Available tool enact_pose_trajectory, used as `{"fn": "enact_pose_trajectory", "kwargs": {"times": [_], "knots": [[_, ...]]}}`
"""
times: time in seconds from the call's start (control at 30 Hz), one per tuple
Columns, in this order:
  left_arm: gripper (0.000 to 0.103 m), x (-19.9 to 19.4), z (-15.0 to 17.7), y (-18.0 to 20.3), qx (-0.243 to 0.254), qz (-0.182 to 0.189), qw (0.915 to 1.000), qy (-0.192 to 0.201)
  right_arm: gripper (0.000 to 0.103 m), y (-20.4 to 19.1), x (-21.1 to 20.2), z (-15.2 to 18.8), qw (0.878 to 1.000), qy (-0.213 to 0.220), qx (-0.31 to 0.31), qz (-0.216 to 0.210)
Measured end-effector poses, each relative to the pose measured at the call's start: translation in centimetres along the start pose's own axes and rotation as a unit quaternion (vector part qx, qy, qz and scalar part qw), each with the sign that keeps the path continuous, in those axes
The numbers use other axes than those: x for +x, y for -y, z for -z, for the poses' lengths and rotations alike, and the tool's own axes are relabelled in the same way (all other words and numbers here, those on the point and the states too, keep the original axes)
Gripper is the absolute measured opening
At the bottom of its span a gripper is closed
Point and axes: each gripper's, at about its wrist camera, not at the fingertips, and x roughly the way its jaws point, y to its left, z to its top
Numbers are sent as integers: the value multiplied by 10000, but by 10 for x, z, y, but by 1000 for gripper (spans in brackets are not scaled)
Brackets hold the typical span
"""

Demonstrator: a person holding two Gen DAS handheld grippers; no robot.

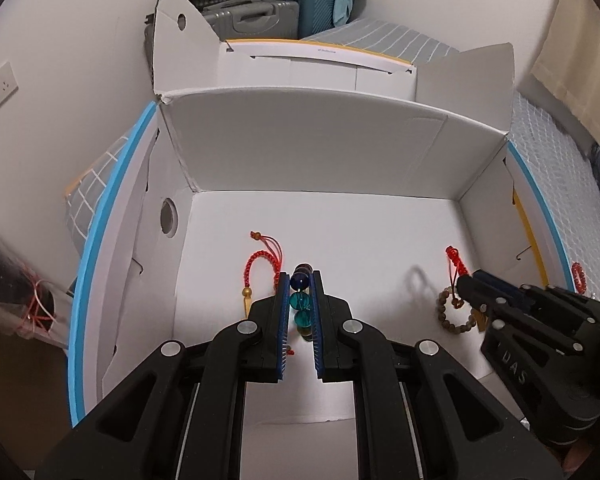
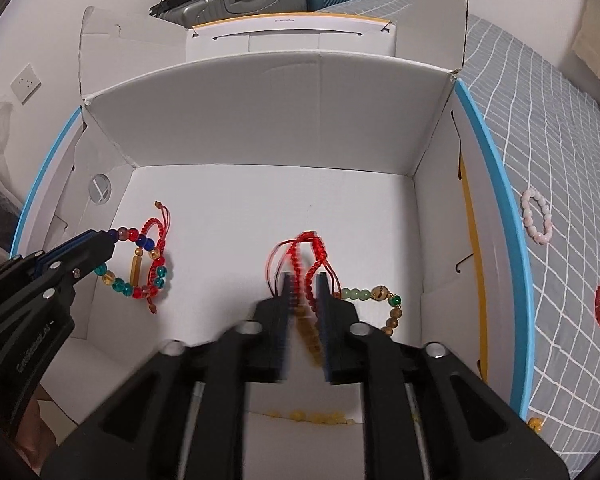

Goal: Organize jewelry
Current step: 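Open the right tool over the box while the left tool opens to drop the multicolour bracelet, then move both tools back over the bed toward the amber and pearl pieces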

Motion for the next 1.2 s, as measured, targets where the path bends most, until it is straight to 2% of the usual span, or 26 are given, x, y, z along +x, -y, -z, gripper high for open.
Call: {"fn": "enact_pose_trajectory", "kwargs": {"times": [0.03, 0.07, 0.1, 0.17, 0.2, 0.27, 0.33, 0.4, 0.47, 0.57, 0.77, 0.87, 1.2], "knots": [[12, -1, 0, 0, -6, -40, 10000, 4, 50, 0, -3, 0, 10000, 60, -12, -30], [14, -2, 0, -1, 5, -42, 10000, -1, 54, -1, -9, 1, 9998, 169, -37, -37], [16, -4, 0, 0, 10, -23, 10000, 11, 57, -3, -13, 1, 9996, 271, -81, 5], [30, -8, 0, -1, -10, -52, 10000, 58, 64, -6, -22, 1, 9991, 397, -161, 22], [33, -11, 0, -2, -29, -46, 9999, 96, 67, -6, -24, 1, 9990, 415, -166, 5], [43, -19, 0, -3, -35, -89, 9997, 209, 68, -7, -29, 0, 9986, 485, -196, 18], [52, -24, -2, -4, -67, -81, 9995, 294, 77, -5, -35, 0, 9981, 576, -218, 39], [55, -32, -3, -4, -66, -140, 9991, 400, 84, -3, -43, -1, 9973, 716, -184, 28], [75, -40, -4, -4, -96, -191, 9985, 497, 89, -1, -52, -1, 9960, 865, -224, 59], [87, -53, -5, -4, -99, -205, 9975, 670, 95, 9, -69, -2, 9935, 1113, -199, 127], [96, -69, -11, 5, -40, -132, 9960, 879, 95, 43, -96, -2, 9897, 1406, -1, 274], [97, -74, -12, 20, 89, 10, 9952, 978, 95, 62, -108, 0, 9874, 1530, -28, 399], [97, -87, -9, 99, 737, 619, 9880, 1210, 95, 145, -133, 24, 9792, 1824, 60, 888]]}}
